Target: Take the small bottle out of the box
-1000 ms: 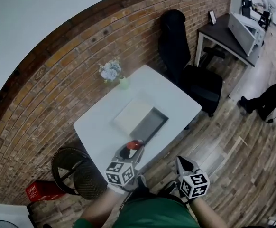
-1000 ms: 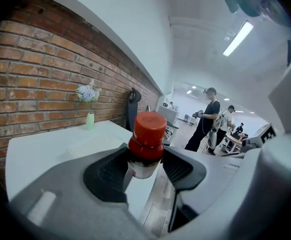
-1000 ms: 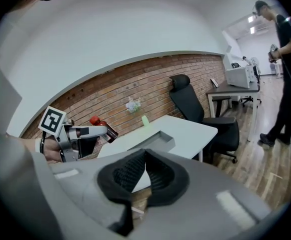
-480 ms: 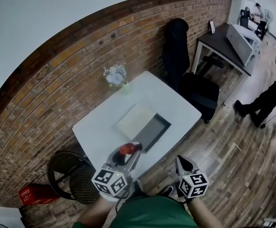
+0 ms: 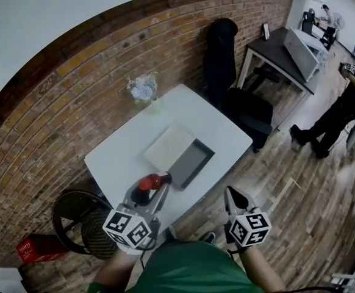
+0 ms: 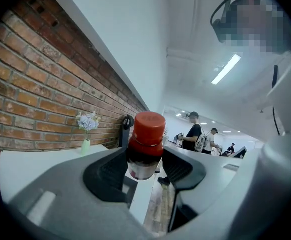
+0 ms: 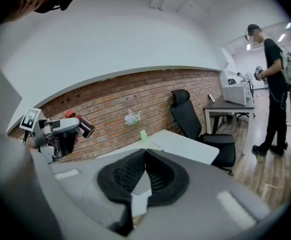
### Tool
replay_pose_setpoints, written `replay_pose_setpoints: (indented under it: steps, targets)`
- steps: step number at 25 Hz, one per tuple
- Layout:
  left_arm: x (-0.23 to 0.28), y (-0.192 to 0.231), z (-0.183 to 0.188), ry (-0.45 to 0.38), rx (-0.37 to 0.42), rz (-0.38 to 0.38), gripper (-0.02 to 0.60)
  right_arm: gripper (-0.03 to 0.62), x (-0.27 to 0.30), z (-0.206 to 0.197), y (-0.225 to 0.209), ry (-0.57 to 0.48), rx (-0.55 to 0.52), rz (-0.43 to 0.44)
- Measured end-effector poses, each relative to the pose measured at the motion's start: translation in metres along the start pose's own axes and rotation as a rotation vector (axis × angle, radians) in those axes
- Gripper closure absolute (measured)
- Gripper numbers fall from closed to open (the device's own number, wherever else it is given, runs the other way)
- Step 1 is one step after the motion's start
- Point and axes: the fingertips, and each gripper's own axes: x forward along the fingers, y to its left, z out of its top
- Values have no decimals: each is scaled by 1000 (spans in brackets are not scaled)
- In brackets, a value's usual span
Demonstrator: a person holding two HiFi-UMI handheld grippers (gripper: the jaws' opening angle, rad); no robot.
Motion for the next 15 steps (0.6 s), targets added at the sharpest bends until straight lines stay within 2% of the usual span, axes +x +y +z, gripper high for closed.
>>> replay_pose_setpoints:
  steps: [8, 15]
  targets:
    - [-7, 4, 26, -50, -6, -1, 354, 591, -2, 24, 10, -42, -23, 20]
    - [-10, 3, 34, -64, 66, 15, 354, 591, -11, 55, 15, -159, -88, 9]
